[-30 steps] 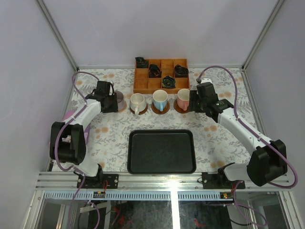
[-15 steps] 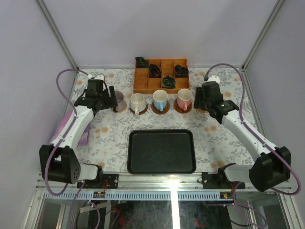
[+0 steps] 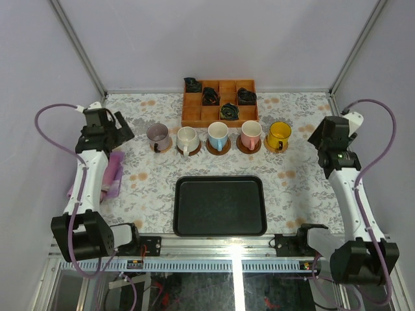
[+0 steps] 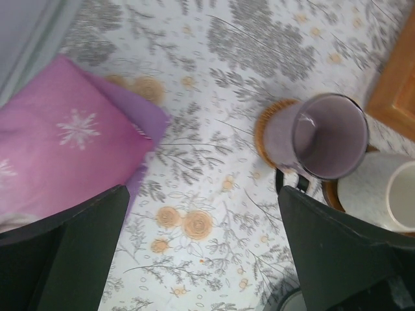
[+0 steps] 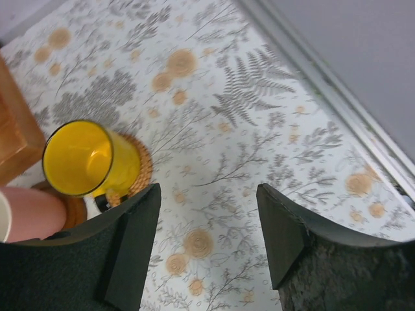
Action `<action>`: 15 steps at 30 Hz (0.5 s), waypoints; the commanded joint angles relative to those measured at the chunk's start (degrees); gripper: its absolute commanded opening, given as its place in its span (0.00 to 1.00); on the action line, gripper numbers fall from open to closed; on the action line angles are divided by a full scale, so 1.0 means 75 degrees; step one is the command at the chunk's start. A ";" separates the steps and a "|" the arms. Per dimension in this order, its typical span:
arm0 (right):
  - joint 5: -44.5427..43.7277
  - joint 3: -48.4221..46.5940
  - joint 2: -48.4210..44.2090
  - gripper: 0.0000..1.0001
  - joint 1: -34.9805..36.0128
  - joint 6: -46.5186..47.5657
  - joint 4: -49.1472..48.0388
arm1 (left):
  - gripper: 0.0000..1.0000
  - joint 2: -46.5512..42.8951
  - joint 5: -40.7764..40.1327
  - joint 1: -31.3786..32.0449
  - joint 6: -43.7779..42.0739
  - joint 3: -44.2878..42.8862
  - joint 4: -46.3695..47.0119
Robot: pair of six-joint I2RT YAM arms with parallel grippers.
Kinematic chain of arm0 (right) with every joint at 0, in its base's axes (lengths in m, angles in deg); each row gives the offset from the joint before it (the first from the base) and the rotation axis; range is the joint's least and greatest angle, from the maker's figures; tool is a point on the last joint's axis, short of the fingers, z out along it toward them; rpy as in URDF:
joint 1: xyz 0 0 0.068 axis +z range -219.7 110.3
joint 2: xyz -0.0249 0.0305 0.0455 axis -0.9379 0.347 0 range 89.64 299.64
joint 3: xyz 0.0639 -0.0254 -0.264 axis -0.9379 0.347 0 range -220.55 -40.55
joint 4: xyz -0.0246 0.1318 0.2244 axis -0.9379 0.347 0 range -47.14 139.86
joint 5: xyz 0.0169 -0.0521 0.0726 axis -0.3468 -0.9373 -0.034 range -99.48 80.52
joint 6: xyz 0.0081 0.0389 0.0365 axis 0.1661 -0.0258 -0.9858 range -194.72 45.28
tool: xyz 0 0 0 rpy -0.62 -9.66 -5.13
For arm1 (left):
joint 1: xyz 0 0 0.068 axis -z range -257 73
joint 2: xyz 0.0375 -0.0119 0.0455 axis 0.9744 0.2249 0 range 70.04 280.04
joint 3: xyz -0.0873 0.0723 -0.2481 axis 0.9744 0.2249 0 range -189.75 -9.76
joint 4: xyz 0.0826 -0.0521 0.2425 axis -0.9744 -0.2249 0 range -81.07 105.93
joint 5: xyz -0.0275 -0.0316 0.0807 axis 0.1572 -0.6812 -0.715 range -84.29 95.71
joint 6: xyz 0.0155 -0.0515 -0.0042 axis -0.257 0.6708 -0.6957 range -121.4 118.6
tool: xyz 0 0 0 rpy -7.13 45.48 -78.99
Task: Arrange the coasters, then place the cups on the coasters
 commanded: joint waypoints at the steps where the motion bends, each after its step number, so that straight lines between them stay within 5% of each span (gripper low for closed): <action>1: -0.1166 0.0202 -0.0778 0.69 -0.0177 -0.0246 -0.0483 | 1.00 -0.0368 -0.0338 -0.0430 0.0131 0.0103 -0.0089; 15: -0.1789 0.0317 -0.1557 0.91 -0.0175 0.0236 -0.0130 | 1.00 -0.2117 -0.0761 -0.0447 0.0472 0.1413 0.0618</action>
